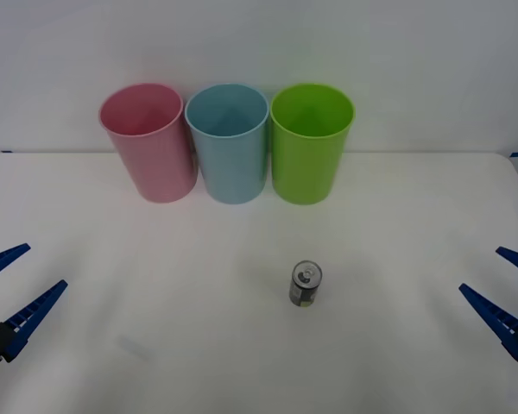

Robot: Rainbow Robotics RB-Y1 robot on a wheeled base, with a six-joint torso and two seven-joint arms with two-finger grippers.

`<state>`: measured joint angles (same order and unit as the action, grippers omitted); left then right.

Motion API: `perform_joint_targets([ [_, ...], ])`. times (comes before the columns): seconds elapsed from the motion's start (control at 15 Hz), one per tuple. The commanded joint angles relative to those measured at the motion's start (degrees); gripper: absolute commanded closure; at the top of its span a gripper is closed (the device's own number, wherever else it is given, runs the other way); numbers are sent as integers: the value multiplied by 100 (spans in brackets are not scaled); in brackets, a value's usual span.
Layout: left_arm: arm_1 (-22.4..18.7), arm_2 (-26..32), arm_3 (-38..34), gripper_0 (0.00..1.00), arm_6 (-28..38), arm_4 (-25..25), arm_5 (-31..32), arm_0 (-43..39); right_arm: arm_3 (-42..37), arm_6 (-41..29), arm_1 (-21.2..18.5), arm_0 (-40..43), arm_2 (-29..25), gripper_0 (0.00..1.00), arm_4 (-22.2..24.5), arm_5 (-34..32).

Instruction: Grasp the object on the table and drop it into the matching bin: aluminum can to the light blue bin, PET bottle to the pink bin.

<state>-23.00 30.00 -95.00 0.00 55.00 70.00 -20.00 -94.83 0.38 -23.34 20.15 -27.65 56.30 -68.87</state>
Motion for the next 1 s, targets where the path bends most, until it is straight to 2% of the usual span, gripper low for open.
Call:
perform_joint_targets([
  [0.07,0,0,0,0,0,0,0,0,26,58,-48,-11,234,0,56,76],
  [0.27,0,0,0,0,0,0,0,0,334,216,-57,-160,603,0,153,102],
  [0.8,0,0,0,0,0,0,0,0,1213,1658,-66,-749,1332,0,364,40],
  [1.0,0,0,0,0,0,0,0,0,1564,1886,-66,-960,1649,0,373,-12],
])
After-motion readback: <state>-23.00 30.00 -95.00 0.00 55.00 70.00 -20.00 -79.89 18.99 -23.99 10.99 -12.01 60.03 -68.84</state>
